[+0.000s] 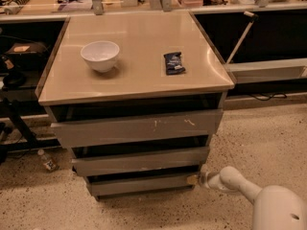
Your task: Close bottom drawer
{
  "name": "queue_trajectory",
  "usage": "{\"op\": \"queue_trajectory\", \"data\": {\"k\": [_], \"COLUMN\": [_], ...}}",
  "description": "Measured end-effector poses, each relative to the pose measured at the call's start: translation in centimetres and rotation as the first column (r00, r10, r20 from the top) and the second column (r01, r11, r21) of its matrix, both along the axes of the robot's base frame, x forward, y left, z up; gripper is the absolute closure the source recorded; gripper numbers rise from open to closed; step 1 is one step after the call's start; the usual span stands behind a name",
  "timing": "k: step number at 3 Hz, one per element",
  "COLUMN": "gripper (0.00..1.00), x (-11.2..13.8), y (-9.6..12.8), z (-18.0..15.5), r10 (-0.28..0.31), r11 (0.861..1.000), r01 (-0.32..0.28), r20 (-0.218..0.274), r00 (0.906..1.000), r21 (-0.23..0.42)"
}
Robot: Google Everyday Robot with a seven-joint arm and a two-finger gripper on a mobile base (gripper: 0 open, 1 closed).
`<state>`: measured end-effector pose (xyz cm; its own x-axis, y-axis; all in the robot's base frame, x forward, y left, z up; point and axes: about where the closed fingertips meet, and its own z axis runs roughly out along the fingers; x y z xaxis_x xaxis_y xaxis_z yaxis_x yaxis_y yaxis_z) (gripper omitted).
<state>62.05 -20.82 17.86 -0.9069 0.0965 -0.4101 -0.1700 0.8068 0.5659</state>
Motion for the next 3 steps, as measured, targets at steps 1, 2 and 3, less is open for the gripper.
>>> {"op": "queue_trajectory", "data": {"k": [1,2,3], "gripper": [1.00,1.00,1.00], "x": [-0.5,-4.0,-10.1], "y": [-0.2,-5.6,-12.2], "z": [0.2,2.1,6.2], "r10": [0.012,-0.038,-0.129], "r11": [1.000,0.997,0.986], "r01": [-0.012,0.032,0.109], "r20": [-0.015,-0.090,-0.160], "r00": [0.9998,0.9952,0.9787], "r21": [-0.005,-0.066,-0.126]}}
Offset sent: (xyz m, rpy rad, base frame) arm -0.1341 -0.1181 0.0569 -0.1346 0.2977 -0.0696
